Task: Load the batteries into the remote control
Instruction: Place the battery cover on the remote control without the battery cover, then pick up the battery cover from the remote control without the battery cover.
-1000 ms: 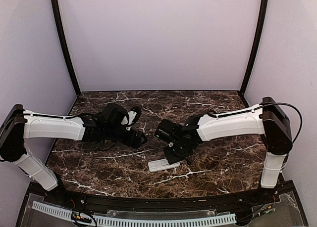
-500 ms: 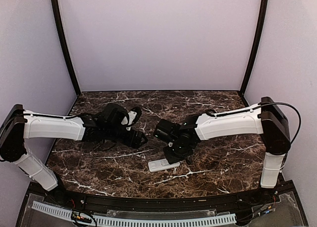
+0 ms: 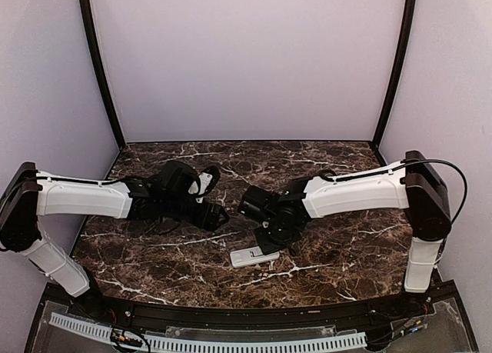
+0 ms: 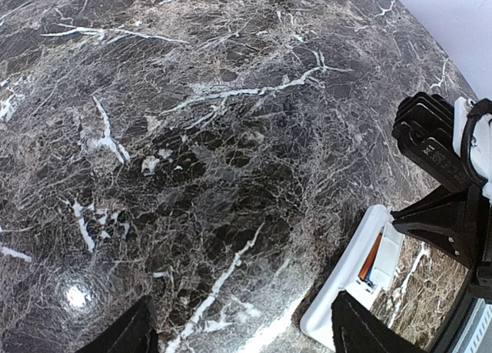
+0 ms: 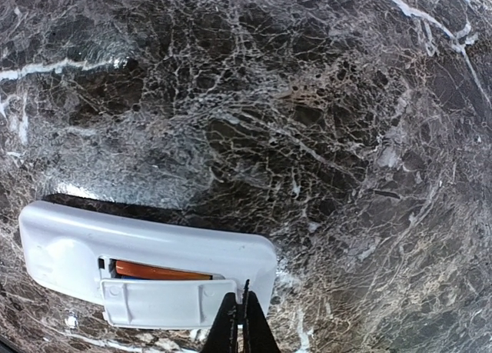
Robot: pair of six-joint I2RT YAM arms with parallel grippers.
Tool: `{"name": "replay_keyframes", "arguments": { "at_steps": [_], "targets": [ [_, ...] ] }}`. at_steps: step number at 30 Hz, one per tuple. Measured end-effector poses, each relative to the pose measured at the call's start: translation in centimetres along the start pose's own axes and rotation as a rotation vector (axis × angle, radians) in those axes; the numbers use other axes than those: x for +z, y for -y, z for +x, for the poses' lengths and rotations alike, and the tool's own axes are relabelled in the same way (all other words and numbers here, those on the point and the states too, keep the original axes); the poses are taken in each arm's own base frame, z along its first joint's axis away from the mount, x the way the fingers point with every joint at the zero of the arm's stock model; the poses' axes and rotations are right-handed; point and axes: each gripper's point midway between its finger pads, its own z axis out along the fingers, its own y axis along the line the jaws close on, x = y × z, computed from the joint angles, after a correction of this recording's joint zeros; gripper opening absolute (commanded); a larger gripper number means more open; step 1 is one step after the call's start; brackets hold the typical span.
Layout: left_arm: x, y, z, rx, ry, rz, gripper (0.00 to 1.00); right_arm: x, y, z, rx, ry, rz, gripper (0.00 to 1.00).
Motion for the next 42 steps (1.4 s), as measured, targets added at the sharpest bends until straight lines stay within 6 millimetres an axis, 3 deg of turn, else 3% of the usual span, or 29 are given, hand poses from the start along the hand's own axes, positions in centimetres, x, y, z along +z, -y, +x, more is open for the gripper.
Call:
{"name": "replay_keyframes", "arguments": {
  "at_steps": [22, 24, 28, 33, 36, 42],
  "targets": [
    [-0.2, 0.2, -0.2, 0.01, 0.008, 0.008, 0.77, -0.6, 0.4, -0.1, -0.002, -0.002, 0.031, 0.11],
    [-0.2, 0.2, -0.2, 0.014, 0.009, 0.01, 0.77, -0.6, 0.4, -0.1, -0.003, -0.001, 0.03, 0.13],
    [-0.3, 0.5, -0.2, 0.03, 0.017, 0.028, 0.77, -1.0, 0.3, -0.2, -0.016, 0.005, 0.022, 0.33],
    [-1.6, 1.0, -0.6, 0.067, 0.073, 0.062, 0.77, -3.0, 0.1, -1.2, 0.011, 0.049, -0.09, 0.42],
    [-2.6, 1.5, -1.3, 0.098, 0.123, 0.079, 0.77, -4.0, 1.7, -1.8, 0.071, 0.083, -0.189, 0.45],
    [-3.8, 2.9, -1.6, 0.203, 0.179, 0.111, 0.77, -5.8, 3.3, -3.9, 0.128, 0.199, -0.396, 0.39]
  ]
}}
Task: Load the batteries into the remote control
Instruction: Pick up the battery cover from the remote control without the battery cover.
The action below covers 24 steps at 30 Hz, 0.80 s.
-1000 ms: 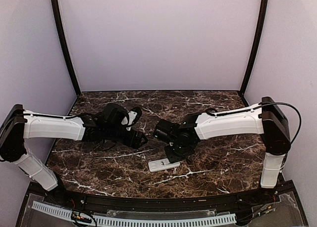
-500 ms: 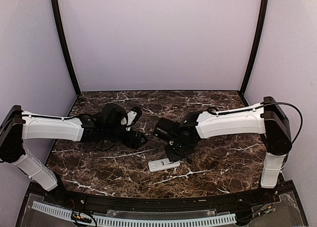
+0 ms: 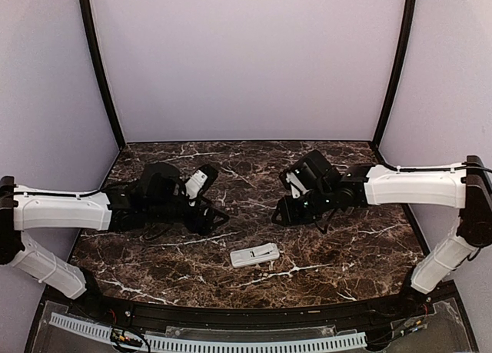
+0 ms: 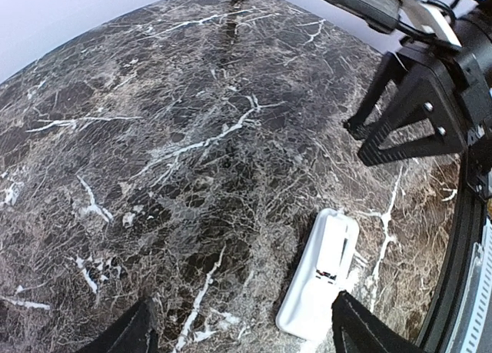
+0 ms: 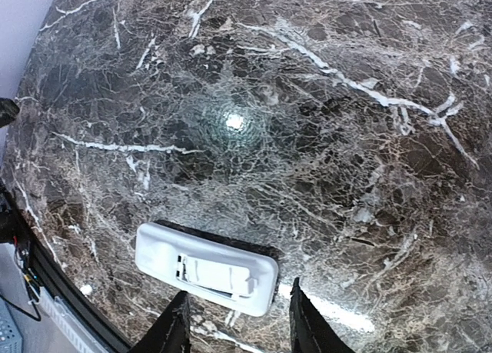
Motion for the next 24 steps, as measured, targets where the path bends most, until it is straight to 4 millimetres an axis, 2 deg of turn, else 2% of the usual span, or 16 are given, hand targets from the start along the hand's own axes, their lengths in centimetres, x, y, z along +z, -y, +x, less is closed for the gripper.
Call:
{"name": "replay_keyframes", "arguments": {
  "at_steps": [3, 7, 10, 13, 17, 24],
  "targets": [
    [0.0, 0.8, 0.2, 0.058, -0.003, 0.024, 0.77, 0.3, -0.4, -0.4, -0.015, -0.01, -0.056, 0.35],
    [0.2, 1.7, 0.5, 0.142, -0.014, 0.072, 0.78, 2.3, -0.7, 0.7, -0.048, -0.094, -0.081, 0.34],
    [1.1, 2.0, 1.1, 0.169, -0.041, 0.1, 0.78, 3.5, -0.1, 1.8, -0.054, -0.152, -0.059, 0.34],
    [2.5, 2.3, 2.0, 0.17, -0.083, 0.127, 0.78, 3.5, 0.4, 2.7, -0.057, -0.189, -0.034, 0.34],
    [3.6, 2.5, 3.4, 0.151, -0.137, 0.158, 0.78, 3.8, 0.1, 2.7, -0.07, -0.204, -0.003, 0.32],
    [3.6, 3.0, 2.4, 0.143, -0.121, 0.178, 0.78, 5.0, 0.3, 4.1, -0.104, -0.257, 0.085, 0.28]
  ]
}}
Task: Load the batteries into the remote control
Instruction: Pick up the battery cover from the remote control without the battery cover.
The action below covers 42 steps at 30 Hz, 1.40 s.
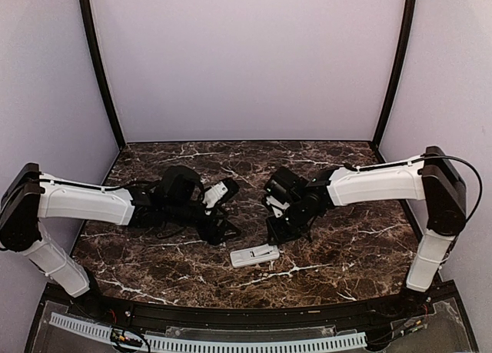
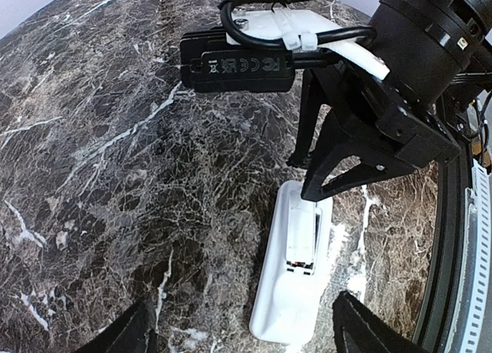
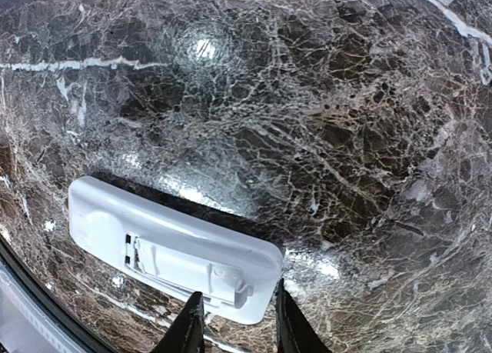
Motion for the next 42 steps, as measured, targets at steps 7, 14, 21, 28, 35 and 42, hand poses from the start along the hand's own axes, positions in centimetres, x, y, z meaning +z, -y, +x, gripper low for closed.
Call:
{"name": "replay_keyframes", "arguments": {
  "at_steps": [7, 14, 21, 28, 35, 42],
  "targets": [
    [0.0, 0.0, -0.3, 0.001, 0.006, 0.0, 0.78, 0.7, -0.1, -0.1, -0.016, -0.021, 0.041, 0.23],
    [-0.1, 0.0, -0.1, -0.003, -0.006, 0.0, 0.78, 0.9, -0.2, 0.7, -0.022, -0.048, 0.053, 0.18],
    [-0.1, 0.0, 0.1, -0.005, -0.013, -0.001, 0.78, 1.1, -0.2, 0.6, -0.022, -0.052, 0.055, 0.15],
    [-0.1, -0.1, 0.1, -0.006, -0.016, -0.004, 0.78, 1.4, -0.2, 0.7, -0.028, -0.06, 0.058, 0.06],
    [-0.1, 0.0, 0.0, -0.008, -0.021, -0.004, 0.78, 1.3, -0.3, 0.5, -0.031, -0.056, 0.056, 0.0],
    [-0.1, 0.0, -0.3, -0.021, -0.015, -0.003, 0.78, 1.1, -0.2, 0.3, -0.046, -0.047, 0.065, 0.0]
  ]
}}
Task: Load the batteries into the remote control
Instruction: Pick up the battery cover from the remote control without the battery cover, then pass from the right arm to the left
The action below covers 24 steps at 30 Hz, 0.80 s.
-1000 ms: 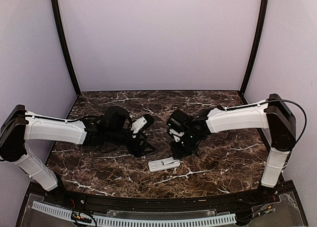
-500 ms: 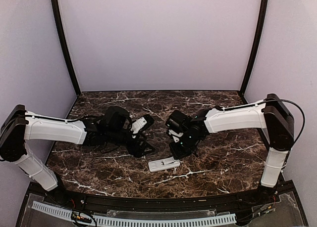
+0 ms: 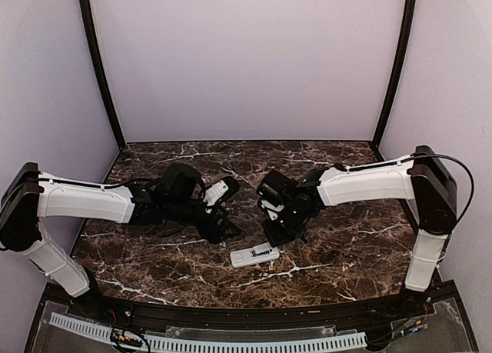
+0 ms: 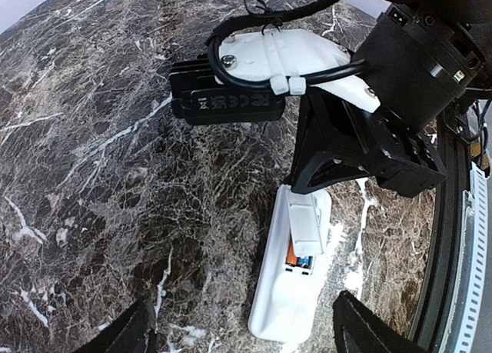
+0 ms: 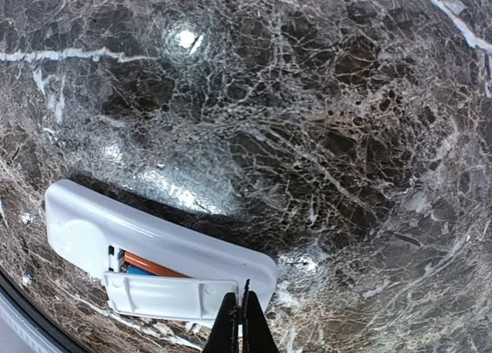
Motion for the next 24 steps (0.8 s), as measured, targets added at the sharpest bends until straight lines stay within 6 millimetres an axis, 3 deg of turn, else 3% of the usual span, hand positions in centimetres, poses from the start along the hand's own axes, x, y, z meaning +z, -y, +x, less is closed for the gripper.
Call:
{"name": "replay_keyframes", "arguments": {
  "at_steps": [5, 11, 15, 20, 24],
  "targets": [
    [-0.2, 0.3, -0.4, -0.061, 0.006, 0.041, 0.78, -2.1, -0.3, -1.3, -0.062, 0.087, 0.009, 0.0],
    [-1.0, 1.0, -2.1, -0.166, 0.039, 0.146, 0.82, -9.1, -2.0, -4.5, -0.159, 0.35, -0.031, 0.0],
    [-1.7, 1.8, -3.2, -0.223, 0.054, 0.21, 0.83, -12.5, -2.9, -5.8, -0.211, 0.502, -0.053, 0.0],
    [-3.1, 3.9, -6.3, -0.253, 0.1, 0.338, 0.83, -13.7, -3.9, -6.8, -0.265, 0.59, -0.052, 0.0],
    [-3.6, 4.8, -7.3, -0.266, 0.117, 0.391, 0.83, -14.1, -4.3, -7.4, -0.296, 0.629, -0.044, 0.0]
  ]
}}
